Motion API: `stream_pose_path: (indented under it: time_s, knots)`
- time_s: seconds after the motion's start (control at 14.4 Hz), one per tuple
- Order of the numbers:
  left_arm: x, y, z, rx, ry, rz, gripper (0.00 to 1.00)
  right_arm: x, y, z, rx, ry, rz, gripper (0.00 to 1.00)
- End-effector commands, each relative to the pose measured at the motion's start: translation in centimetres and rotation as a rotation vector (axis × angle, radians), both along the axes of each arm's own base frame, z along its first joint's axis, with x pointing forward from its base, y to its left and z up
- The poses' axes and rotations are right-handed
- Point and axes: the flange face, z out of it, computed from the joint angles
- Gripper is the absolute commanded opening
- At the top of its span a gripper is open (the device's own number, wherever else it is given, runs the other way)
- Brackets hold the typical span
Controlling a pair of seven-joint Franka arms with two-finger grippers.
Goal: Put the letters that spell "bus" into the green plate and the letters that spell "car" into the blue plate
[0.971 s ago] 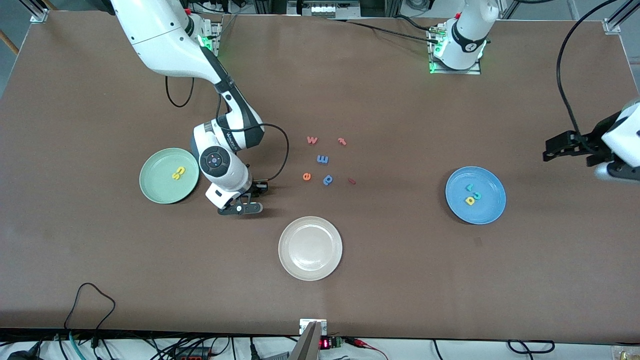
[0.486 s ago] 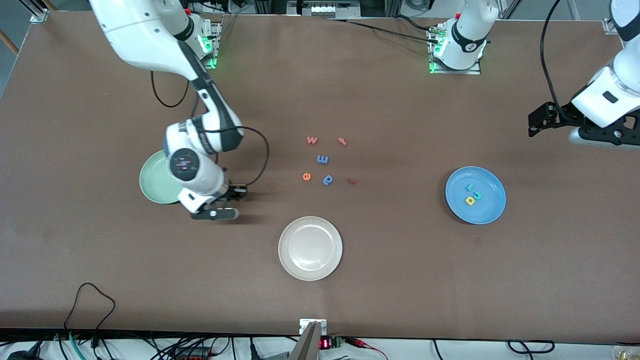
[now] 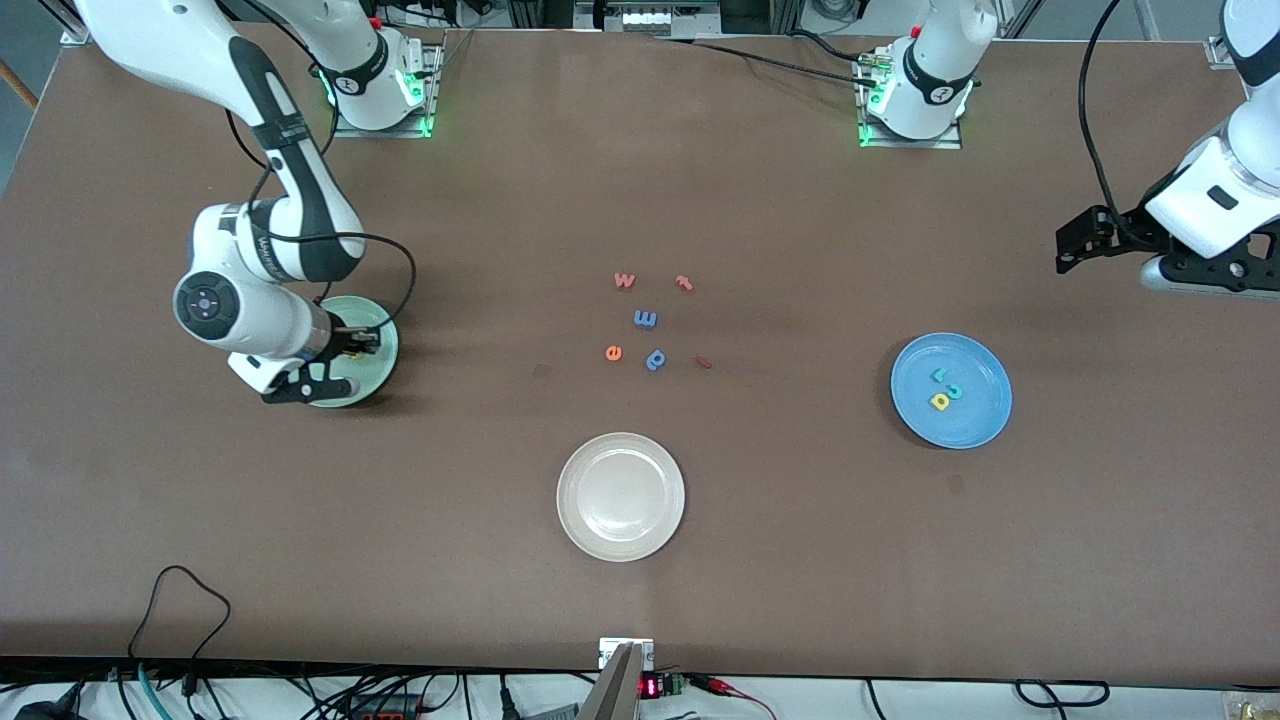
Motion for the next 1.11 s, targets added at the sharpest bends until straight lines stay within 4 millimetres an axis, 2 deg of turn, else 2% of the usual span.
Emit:
stream_pose_path:
  time_s: [0.0,0.07,0.14,0.21,0.35,0.49,0.56,0.83,0.9,1.04]
  knots:
    - [-0.6,-0.2,0.2,-0.014,0.003,0.008,1.00,-1.5,-1.5,-0.5,-0.002,0.018,0.003,0.33]
    - [-0.6,-0.3,0.2,-0.014,0.004,0.006,1.00,-1.7,-1.7,-0.8,-0.003,0.024,-0.001,0.46]
    - [-0.7,-0.4,0.2,-0.014,0.008,0.006,1.00,-1.6,-2.1,-0.8,-0.003,0.023,-0.007,0.79]
    - [-0.7,-0.5,0.3,-0.014,0.011,0.003,1.00,-1.4,-2.2,-0.5,-0.002,0.017,-0.010,1.00]
    - [-0.7,-0.6,0.5,-0.014,0.009,-0.001,1.00,-0.7,-2.1,1.3,0.002,-0.019,-0.009,1.00]
    - [-0.9,-1.0,0.6,-0.013,0.021,-0.006,1.00,1.0,-1.8,6.1,0.008,-0.082,-0.004,1.00]
    - [-0.8,-1.2,0.5,-0.013,0.023,-0.010,1.00,1.9,-1.6,9.1,0.011,-0.102,0.000,1.00]
    - [-0.9,-1.4,0.9,-0.012,0.018,-0.014,1.00,4.7,-1.3,23.6,0.018,-0.135,0.004,1.00]
    - [-0.9,-2.0,0.9,-0.011,0.020,-0.024,1.00,4.6,-1.4,27.1,0.018,-0.154,0.003,1.00]
    - [-1.1,-2.1,0.9,-0.012,0.032,-0.026,1.00,3.2,-2.8,31.6,-0.009,-0.186,0.001,1.00]
